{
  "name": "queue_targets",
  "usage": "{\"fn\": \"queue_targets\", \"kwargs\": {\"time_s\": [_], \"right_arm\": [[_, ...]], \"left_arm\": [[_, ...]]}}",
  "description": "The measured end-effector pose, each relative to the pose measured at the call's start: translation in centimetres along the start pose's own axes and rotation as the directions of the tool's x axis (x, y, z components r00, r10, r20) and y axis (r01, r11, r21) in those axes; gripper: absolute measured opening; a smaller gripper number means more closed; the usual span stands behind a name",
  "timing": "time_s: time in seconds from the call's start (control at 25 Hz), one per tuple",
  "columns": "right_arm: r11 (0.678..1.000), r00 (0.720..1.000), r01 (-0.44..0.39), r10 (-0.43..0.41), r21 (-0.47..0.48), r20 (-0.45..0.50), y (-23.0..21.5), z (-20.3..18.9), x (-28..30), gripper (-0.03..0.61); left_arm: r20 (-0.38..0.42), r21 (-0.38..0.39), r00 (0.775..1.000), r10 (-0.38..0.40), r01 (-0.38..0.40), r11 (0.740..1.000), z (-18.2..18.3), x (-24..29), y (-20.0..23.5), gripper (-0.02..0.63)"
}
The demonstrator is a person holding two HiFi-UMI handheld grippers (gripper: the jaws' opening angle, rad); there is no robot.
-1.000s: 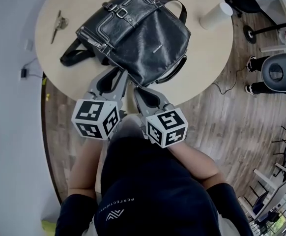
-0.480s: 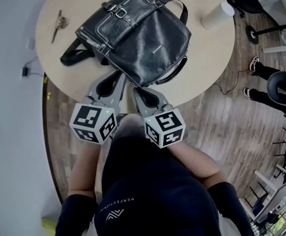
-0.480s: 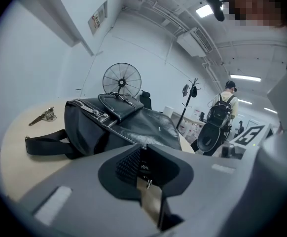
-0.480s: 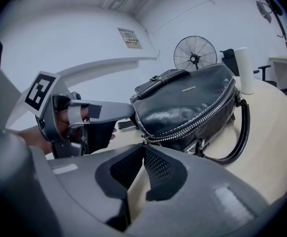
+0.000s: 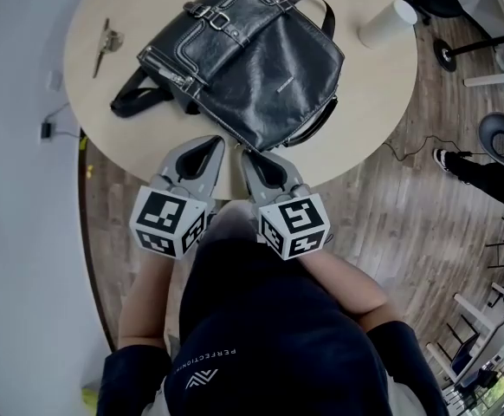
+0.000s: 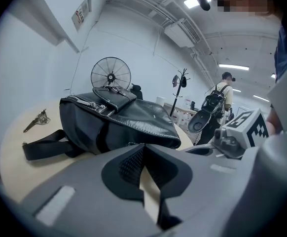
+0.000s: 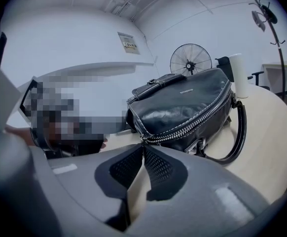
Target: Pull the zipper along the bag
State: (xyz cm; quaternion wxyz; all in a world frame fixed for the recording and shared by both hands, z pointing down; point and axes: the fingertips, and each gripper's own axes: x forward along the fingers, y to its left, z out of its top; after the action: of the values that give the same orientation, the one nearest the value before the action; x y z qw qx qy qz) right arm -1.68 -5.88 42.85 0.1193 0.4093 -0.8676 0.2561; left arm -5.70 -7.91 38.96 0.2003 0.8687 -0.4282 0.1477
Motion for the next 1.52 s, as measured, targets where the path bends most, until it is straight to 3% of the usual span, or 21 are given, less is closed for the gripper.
{"fn": "queue_targets", "kwargs": {"time_s": [0.32,0.48,0.64,0.84,0.96,1.2,1.52], "right_arm": [[0.998,0.998,0.052,-0.05,-0.029,0.049,0.3,0.2,0.4,0.063],[0.996,0.994,0.06,-0.065,0.07,0.083,0.1,0.3,0.6,0.063],[0.975,0.992,0.014,-0.04,0.221,0.117,0.1,0.5,0.5,0.063],[0.952,0.991,-0.031,-0.009,0.304,0.132,0.0,0.7,0.6,0.067],[0.942,0.99,-0.005,-0.043,0.335,0.135,0.0,1.0,0.8,0.086],[0.936,0.981,0.091,-0.143,0.341,0.13,-0.9,0.9,1.2,0.046],[0.975,0.992,0.088,-0.105,0.203,0.076,-0.3,0.7,0.9,0.017]], "left_arm": [[-0.001,0.016,1.0,-0.01,0.01,1.0,0.1,-0.8,0.9,0.012],[-0.005,0.021,1.0,-0.022,0.022,1.0,-0.1,-0.9,1.0,0.012],[-0.011,0.031,0.999,-0.038,0.038,0.999,-0.2,-1.0,1.0,0.014],[-0.024,0.04,0.998,-0.053,0.054,0.998,-0.6,-1.2,1.0,0.014],[-0.027,0.044,0.998,-0.057,0.059,0.997,-0.8,-1.2,0.9,0.015],[-0.029,0.054,0.998,-0.064,0.065,0.996,-0.8,-1.4,0.7,0.017],[0.004,0.037,0.999,-0.034,0.034,0.999,-0.1,-1.7,1.5,0.017]]}}
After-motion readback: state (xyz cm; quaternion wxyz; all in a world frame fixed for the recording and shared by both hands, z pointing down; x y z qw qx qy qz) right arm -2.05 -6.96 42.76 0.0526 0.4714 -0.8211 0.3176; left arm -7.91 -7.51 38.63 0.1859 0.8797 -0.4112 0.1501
